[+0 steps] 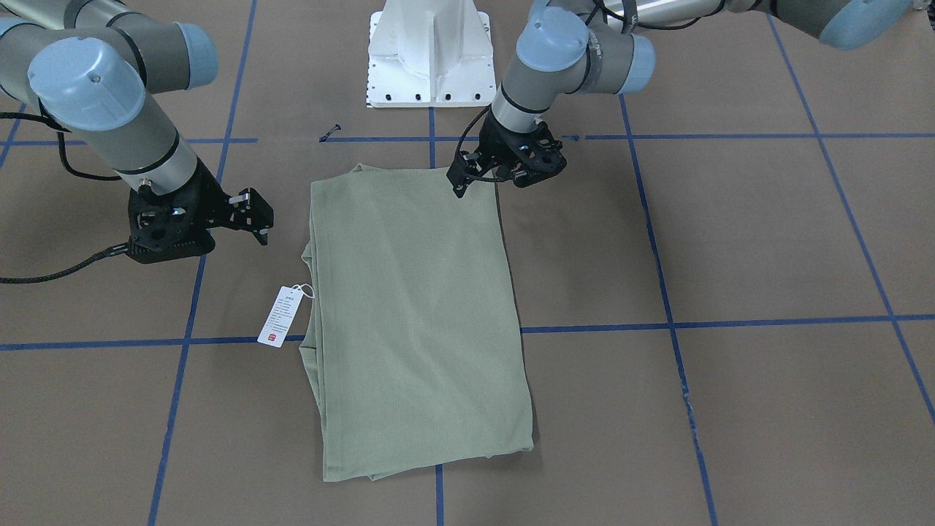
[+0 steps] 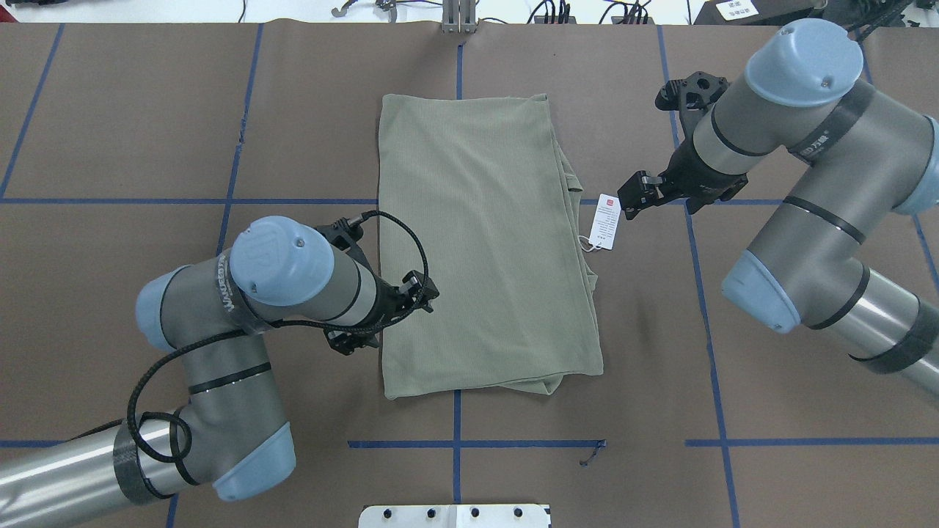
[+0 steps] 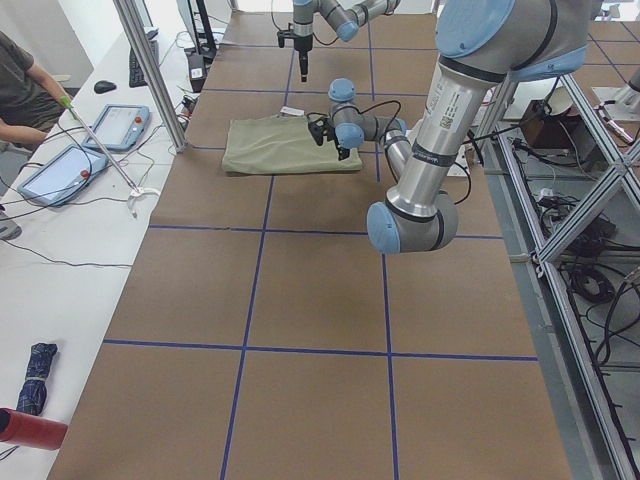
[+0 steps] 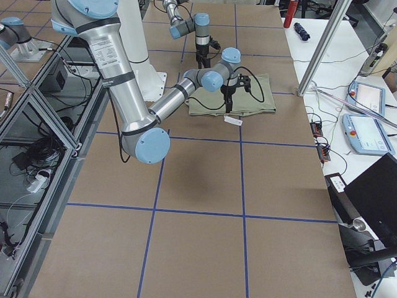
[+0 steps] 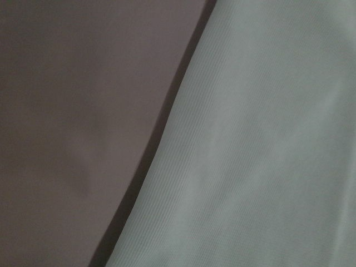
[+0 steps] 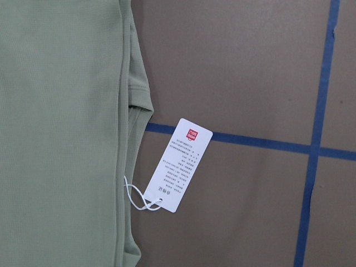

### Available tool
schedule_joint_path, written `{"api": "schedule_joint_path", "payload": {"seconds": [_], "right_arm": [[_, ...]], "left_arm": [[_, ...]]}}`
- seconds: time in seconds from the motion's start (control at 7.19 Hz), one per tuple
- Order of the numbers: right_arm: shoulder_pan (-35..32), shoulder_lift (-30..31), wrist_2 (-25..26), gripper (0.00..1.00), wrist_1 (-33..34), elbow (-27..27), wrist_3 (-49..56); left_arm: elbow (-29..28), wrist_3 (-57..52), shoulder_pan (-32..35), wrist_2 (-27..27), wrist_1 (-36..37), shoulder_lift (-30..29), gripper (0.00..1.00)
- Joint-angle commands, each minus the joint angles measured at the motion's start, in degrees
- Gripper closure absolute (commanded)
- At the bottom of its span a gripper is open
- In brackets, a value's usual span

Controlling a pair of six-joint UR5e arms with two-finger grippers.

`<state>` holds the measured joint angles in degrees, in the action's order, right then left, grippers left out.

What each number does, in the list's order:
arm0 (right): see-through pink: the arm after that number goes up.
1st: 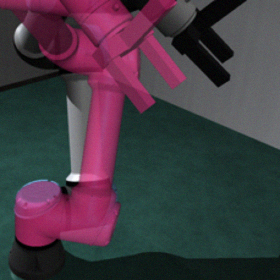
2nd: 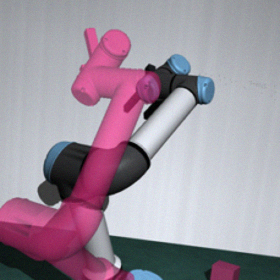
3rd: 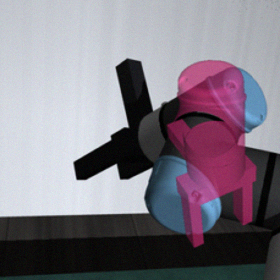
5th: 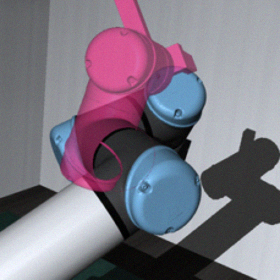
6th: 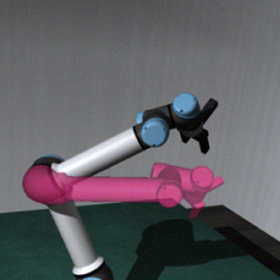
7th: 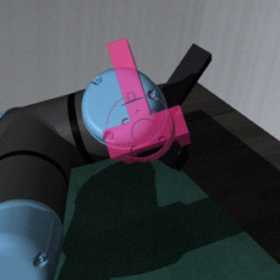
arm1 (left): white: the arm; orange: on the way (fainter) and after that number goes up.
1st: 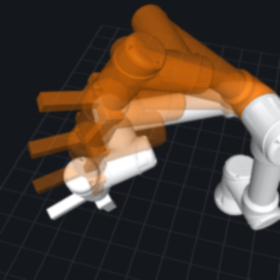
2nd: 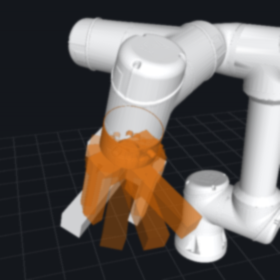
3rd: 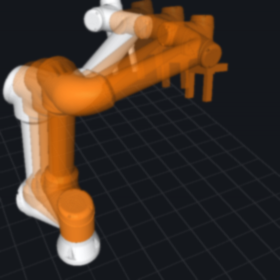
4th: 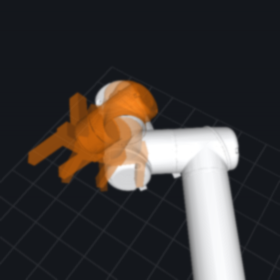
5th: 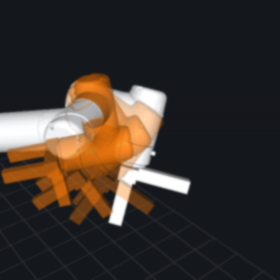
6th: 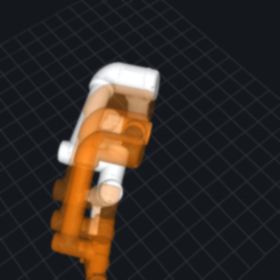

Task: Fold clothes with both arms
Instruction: 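Move the left gripper to the near corner while the right gripper moves beside the tag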

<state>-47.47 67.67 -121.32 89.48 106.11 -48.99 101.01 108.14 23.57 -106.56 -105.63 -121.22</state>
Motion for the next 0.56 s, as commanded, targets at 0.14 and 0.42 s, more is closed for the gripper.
{"api": "schedule_joint_path", "payload": {"seconds": [0.14,0.42], "right_arm": [[1.68,0.89,0.47,0.00,-0.27,1.03,-1.64],[1.76,0.89,0.47,0.00,-0.27,1.03,-1.64]], "left_arm": [[0.32,6.64,-5.46,3.98,4.10,0.11,0.02],[0.15,7.43,-6.25,4.08,5.25,0.20,0.04]]}}
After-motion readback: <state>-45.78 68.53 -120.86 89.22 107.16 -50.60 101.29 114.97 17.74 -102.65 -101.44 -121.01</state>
